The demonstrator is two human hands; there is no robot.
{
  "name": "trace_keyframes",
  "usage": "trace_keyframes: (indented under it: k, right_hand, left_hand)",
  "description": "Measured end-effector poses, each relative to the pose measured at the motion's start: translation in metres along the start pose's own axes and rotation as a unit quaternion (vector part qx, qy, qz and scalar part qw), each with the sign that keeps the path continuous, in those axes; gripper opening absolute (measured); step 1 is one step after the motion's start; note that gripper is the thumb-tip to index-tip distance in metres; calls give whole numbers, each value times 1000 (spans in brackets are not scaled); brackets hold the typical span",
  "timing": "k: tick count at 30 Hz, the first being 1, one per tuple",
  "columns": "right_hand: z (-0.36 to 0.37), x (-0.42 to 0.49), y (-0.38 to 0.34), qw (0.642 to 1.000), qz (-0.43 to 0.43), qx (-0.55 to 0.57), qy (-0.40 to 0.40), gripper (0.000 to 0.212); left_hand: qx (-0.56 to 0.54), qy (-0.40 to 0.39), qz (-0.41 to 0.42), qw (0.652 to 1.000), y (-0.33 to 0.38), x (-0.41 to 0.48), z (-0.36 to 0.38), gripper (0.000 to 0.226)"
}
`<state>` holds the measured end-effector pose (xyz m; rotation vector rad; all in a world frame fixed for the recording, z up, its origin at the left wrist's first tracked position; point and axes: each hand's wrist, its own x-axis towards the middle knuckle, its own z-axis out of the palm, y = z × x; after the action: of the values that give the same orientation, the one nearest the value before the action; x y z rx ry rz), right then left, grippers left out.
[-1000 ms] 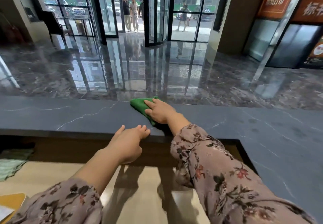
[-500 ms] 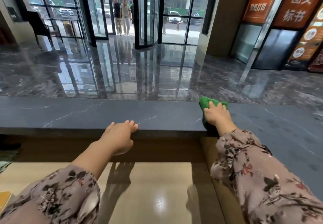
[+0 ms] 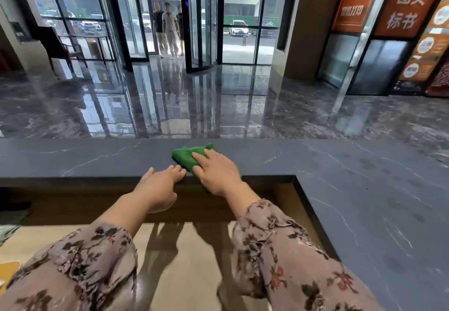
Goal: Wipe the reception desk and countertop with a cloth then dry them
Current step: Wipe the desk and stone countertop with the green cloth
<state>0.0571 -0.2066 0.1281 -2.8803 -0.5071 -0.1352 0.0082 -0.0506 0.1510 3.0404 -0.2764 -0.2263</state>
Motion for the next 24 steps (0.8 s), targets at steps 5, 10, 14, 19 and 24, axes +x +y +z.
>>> trace_keyframes:
  k: [5,10,14,19,24]
  right_hand:
    - [-24,-43,84,996,75,-34,38,50]
    - [-28,-62,130,976,196,-56,77,50]
    - [-1,-62,93,927,318,-38,194,48]
    - [22,-48,48,849,423,159,274,59]
    - [26,-28,12,776,469,286,311,65]
  left_hand:
    - [-37,14,3,999,0,-1,2,78]
    - [-51,32,7,998,1,-2,9,77]
    - [-67,54,16,996,1,-1,15,79]
    - [-159,98,31,982,-16,-9,24,76]
    - [-202,180,-11,963,-50,-26,26,72]
